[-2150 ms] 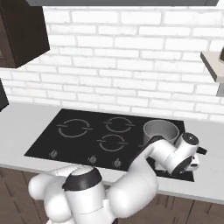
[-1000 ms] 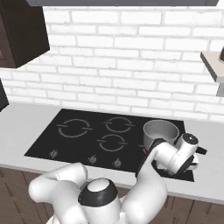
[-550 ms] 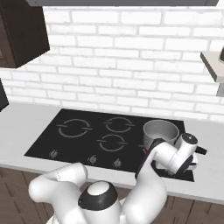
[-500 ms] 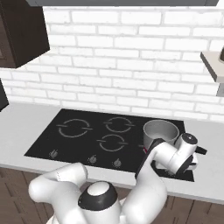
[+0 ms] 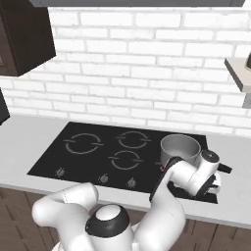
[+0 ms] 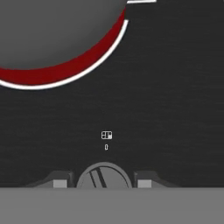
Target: Turn off the front right burner of the stove.
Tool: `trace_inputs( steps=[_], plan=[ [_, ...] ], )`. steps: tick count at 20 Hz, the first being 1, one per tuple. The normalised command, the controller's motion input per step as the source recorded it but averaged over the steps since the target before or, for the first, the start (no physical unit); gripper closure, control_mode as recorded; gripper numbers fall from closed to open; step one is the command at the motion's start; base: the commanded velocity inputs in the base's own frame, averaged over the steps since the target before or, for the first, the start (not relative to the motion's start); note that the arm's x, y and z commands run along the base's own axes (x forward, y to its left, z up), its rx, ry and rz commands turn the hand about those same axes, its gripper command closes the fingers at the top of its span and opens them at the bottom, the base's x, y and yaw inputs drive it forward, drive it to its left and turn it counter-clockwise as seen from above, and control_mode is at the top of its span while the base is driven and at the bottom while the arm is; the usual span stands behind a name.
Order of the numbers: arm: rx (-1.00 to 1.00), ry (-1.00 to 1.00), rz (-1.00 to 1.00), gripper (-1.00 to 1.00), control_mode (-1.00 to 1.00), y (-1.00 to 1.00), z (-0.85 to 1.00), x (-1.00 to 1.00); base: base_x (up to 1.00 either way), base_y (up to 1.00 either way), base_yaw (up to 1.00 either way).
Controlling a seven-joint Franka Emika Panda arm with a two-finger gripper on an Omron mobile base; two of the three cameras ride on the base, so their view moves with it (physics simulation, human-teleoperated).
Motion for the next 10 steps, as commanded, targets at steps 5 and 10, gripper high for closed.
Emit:
trace_inputs(
  steps=[5,10],
  plan=[
    [0.08,-0.02,-0.46,1.0,-1.0,0.0,0.0,-0.23,0.0,0.0,0.0],
    [0.08,-0.07,-0.53,1.0,-1.0,-0.08,0.0,-0.4,0.0,0.0,0.0]
  ],
)
